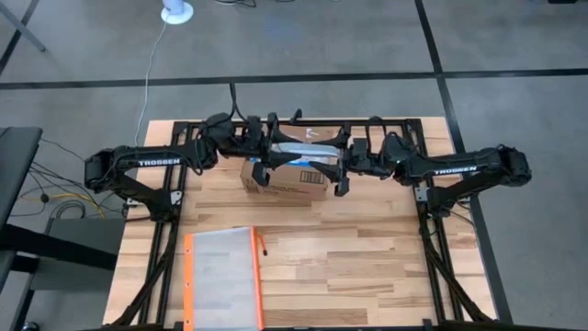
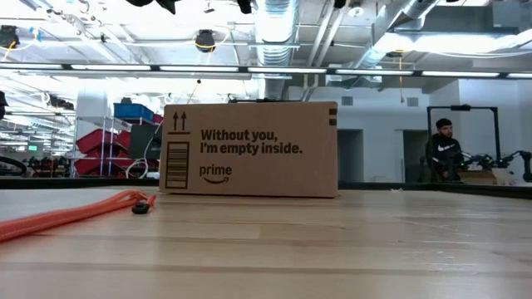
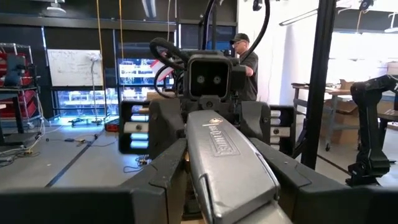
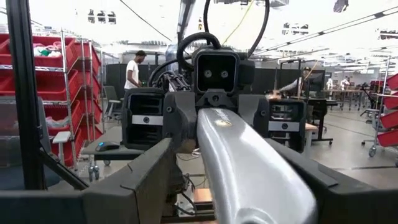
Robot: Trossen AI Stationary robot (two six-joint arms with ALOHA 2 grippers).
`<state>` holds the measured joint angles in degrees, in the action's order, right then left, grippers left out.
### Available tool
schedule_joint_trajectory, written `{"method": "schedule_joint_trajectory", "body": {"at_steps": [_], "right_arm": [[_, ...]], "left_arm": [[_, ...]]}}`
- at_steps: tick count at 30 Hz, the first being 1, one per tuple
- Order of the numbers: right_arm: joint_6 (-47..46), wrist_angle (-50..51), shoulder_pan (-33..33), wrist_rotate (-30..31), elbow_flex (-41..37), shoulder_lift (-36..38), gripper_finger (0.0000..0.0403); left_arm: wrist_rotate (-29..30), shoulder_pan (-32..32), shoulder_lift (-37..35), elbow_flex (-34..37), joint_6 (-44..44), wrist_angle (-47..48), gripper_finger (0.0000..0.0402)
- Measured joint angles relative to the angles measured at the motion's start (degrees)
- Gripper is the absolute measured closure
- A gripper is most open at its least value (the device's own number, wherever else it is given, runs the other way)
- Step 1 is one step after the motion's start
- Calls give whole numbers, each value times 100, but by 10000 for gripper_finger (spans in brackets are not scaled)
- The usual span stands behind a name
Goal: Unpack boxes
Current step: Open the cardboard box with the silver cutter
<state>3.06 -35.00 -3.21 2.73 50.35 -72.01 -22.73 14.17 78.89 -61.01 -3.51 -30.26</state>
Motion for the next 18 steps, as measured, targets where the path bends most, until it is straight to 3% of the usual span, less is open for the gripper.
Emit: {"method": "schedule_joint_trajectory", "body": {"at_steps": [7,18], "right_arm": [[44,-121,23,-1,198,-205,182],[215,512,16,1,358,-197,182]], "left_arm": [[53,-71,109,-11,-13,-28,274],[60,-75,96,-4,54,266,274]]}}
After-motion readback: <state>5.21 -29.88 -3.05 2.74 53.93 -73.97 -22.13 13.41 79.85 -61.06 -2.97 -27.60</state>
